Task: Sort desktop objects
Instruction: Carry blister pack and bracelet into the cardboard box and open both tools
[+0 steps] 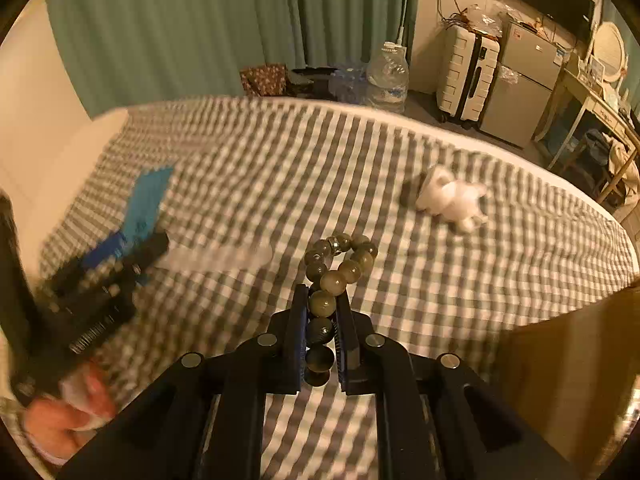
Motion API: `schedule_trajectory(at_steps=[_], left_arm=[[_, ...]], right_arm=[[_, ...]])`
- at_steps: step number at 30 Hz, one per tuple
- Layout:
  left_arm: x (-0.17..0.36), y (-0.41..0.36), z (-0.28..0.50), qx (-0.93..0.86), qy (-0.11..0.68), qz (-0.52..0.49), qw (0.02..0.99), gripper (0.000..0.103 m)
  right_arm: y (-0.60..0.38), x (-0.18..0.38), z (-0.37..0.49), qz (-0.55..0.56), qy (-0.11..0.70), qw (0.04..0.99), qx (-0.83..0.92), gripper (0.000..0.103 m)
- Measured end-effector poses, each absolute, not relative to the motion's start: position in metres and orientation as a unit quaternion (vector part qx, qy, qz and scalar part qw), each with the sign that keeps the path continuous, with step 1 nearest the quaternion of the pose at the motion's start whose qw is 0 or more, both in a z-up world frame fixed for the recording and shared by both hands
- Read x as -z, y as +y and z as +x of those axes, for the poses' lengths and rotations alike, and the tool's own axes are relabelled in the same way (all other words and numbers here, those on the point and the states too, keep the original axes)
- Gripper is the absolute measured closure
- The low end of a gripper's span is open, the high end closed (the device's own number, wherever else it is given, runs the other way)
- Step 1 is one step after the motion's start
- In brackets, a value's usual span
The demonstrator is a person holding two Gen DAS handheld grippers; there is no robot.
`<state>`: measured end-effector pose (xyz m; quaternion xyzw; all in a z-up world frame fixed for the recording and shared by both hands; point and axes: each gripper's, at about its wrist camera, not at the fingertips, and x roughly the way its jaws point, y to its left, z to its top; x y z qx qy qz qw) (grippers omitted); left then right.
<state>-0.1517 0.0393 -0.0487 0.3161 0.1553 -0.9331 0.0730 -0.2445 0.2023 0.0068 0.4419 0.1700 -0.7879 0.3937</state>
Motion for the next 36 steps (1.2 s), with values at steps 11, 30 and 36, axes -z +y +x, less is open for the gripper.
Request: schedule_trajectory(at_steps=[11,30,36], left_arm=[[-0.050,0.159,-0.125,0.943,0.112,0.311,-0.040,0.033],[-0.056,0.395,-0.163,0.911,0.045,0.375,-0.164,0.032],[-0.055,0.398,-0.171,0.927,0.019,0.360,-0.104,0.000]], right_arm=[[0.326,-0.122,-0.256,0.438,0.110,0.341,0.825,0.092],[0.467,-0.098,-0.329,0.496,0.042,0.218,0.840,0.091],[0.471,-0.092,-0.331,0.495,0.027,0.211,0.842,0.063]])
